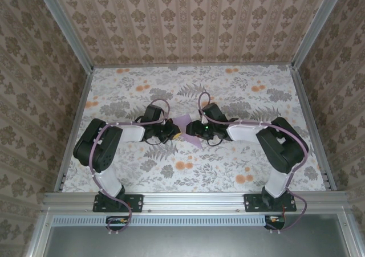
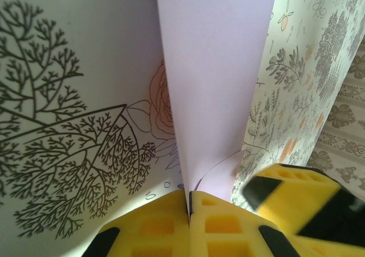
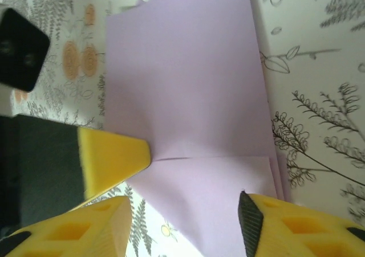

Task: Fold a paper plane with a square sheet of paper (pick it up from the middle)
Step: Fold the wing for the fifth time at the center of the table.

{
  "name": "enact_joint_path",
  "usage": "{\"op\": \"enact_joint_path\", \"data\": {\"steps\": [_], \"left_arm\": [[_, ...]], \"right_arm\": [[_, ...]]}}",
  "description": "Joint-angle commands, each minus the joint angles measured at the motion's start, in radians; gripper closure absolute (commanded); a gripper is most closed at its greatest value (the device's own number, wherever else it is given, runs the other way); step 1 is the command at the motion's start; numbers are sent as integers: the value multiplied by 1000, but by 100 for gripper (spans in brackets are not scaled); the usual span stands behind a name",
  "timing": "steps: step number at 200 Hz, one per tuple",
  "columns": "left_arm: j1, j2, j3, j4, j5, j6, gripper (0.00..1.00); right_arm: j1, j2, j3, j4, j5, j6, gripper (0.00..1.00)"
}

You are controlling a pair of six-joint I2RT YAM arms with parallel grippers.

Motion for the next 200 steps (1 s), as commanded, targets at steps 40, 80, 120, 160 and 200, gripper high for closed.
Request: {"op": "enact_joint_path", "data": {"steps": [40, 80, 120, 160, 200], "left_arm": [[-5, -14, 11, -4, 21, -10, 100], [-6, -27, 17, -11, 30, -22, 100], [-9, -59, 34, -59, 42, -24, 100], [-9, -67, 51, -93, 36, -25, 100], [-9, -68, 50, -97, 36, -40, 100]], "right_arm": [[88, -167, -26, -218, 300, -403, 41], [196, -150, 6, -262, 443, -581, 41], [287, -71, 49, -252, 593, -678, 39], [341, 6, 70, -176, 710, -725, 40], [360, 45, 47, -67, 796, -744, 44]]}}
